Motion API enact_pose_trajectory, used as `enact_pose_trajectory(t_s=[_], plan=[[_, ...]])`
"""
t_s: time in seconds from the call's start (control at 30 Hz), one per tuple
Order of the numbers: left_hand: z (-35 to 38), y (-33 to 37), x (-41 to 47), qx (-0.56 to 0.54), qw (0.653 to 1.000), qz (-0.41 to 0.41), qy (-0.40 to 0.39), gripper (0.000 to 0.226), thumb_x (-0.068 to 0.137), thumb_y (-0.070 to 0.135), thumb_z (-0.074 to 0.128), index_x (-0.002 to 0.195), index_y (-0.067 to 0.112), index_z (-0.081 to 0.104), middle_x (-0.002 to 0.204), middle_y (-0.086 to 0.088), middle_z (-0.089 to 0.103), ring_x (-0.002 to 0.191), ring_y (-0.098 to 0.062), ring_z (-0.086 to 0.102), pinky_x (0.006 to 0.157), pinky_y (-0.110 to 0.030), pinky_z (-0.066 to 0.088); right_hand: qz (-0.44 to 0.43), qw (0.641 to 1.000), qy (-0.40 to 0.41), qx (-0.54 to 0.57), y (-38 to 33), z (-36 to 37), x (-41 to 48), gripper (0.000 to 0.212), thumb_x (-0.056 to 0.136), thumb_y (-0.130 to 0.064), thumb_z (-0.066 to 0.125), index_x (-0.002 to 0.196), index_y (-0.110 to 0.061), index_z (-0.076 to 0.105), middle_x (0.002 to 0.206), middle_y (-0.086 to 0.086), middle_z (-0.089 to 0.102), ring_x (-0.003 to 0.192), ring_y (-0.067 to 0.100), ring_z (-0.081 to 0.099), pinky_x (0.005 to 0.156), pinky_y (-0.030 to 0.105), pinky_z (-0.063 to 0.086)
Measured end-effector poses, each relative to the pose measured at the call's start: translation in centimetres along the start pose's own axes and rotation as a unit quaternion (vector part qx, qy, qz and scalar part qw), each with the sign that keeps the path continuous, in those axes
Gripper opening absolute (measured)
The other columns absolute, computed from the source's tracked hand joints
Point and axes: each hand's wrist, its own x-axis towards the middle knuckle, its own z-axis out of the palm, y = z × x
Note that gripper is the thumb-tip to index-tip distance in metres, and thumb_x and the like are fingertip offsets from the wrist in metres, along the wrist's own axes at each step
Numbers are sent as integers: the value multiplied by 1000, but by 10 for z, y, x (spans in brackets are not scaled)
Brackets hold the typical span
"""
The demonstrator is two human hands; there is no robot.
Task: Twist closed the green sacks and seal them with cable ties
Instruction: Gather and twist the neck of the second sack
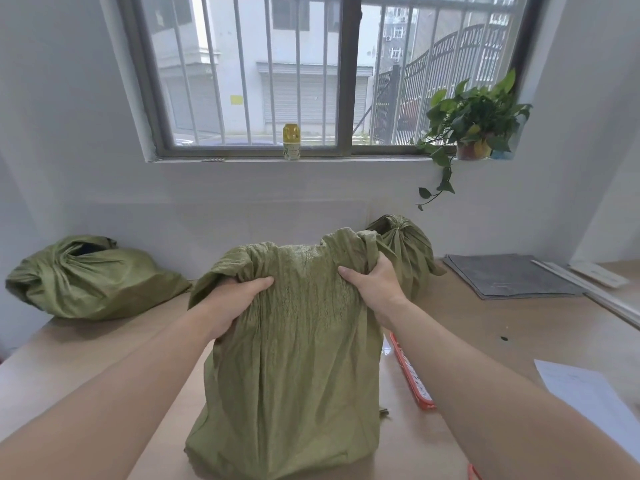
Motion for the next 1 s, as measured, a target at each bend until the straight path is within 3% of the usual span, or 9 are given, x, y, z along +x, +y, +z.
enact_pose_trajectory(t_s=[0.07, 0.17, 0.33, 0.47, 0.63, 0.77, 0.9, 1.0], plan=[[3, 0, -1, -2, 1000, -1, 12, 81, 52, 61, 83, 123, 25, 69, 119, 4, 74, 111, -21, 69, 106, -46, 51, -1, 1000, 6, 1, 0, 0, 1, 36, 89, -11, 80, 119, -16, 62, 105, -5, 75, 87, -1, 72, 80, 20, 58], [4, 0, -2, 3, 999, -6, 32, 71, 68, 58, 80, 129, 24, 66, 124, 3, 70, 115, -22, 66, 108, -46, 48, -2, 1000, 11, -10, 2, 0, 5, 34, 91, -16, 79, 120, -19, 62, 110, -4, 74, 101, 10, 72, 97, 35, 57], [6, -2, 0, 37, 996, -8, 83, 56, 96, 44, 65, 142, 14, 55, 138, -5, 61, 127, -27, 57, 111, -41, 43, -17, 988, 29, -152, 3, 3, 12, 19, 96, -22, 71, 114, -19, 65, 106, -5, 72, 103, 18, 68, 95, 36, 53], [5, -3, 2, 77, 991, -18, 109, 61, 99, 48, 57, 148, 13, 48, 148, -8, 53, 136, -31, 50, 115, -46, 39, -23, 975, 41, -215, 1, 11, 12, 20, 102, -25, 63, 113, -9, 63, 105, 5, 69, 98, 23, 63, 82, 31, 45], [10, -3, 1, 107, 986, -14, 123, 56, 103, 43, 52, 149, 11, 46, 151, -10, 49, 139, -32, 45, 118, -45, 35, -27, 972, 50, -228, 0, 15, 11, 19, 104, -23, 58, 113, -7, 61, 102, 6, 67, 91, 23, 59, 78, 29, 40], [14, -4, -3, 113, 985, -3, 130, 56, 103, 42, 52, 150, 12, 44, 153, -9, 46, 142, -31, 42, 118, -42, 33, -34, 974, 50, -218, 0, 18, 9, 16, 105, -20, 55, 108, -8, 66, 98, 6, 69, 91, 26, 63, 80, 32, 45], [15, -5, -6, 115, 985, -7, 126, 56, 103, 45, 48, 151, 15, 43, 152, -7, 47, 141, -30, 43, 118, -44, 34, -5, 982, 37, -187, 0, 23, 7, 15, 106, -21, 52, 108, -12, 64, 84, -1, 61, 71, 16, 54, 71, 32, 45], [15, -4, -9, 113, 986, -1, 121, 49, 103, 40, 48, 146, 16, 48, 143, -6, 53, 134, -29, 48, 114, -43, 39, 10, 986, 16, -163, -2, 25, 4, 17, 107, -22, 48, 114, -15, 62, 98, 1, 66, 83, 18, 62, 82, 35, 52]])
